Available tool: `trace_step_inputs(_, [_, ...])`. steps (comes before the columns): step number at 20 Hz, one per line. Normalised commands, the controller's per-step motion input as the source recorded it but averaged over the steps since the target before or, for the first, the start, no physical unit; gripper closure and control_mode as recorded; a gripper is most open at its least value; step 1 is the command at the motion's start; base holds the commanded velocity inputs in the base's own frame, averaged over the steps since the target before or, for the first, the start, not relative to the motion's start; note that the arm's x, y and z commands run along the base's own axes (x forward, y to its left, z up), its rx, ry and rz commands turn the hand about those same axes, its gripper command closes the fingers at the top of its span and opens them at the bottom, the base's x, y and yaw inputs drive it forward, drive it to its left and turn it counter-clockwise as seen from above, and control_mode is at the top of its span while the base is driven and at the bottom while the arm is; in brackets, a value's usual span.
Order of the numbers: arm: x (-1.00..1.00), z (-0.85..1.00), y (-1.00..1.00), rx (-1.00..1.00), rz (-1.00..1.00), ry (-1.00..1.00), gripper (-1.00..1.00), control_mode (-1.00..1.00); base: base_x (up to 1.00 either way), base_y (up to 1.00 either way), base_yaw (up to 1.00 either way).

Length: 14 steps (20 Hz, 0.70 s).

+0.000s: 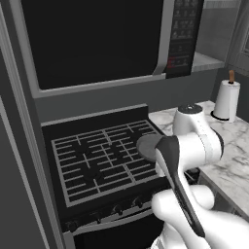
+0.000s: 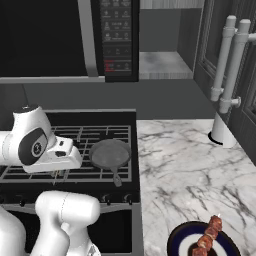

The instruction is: Place the cold items (pear and peach) from the fridge in one tupperware on the dining counter. Place the warm items (hot dog and kebab skewer) in the stove area in another tupperware.

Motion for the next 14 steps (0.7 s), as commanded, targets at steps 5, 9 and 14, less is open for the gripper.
trace_step_inputs(5, [-0.49,0.13,0.00,0.05,0.19,-0.03,1.00,-1.00,0.00,0.00,0.00])
trace_step_inputs(9, [-0.09,0.00,0.00,0.05,0.01,0.01,1.00,-1.00,0.00,0.00,0.00])
trace_step_inputs(14, [0.00,0.00,0.00,0.00,0.00,0.03,1.00,-1.00,0.00,0.00,0.00])
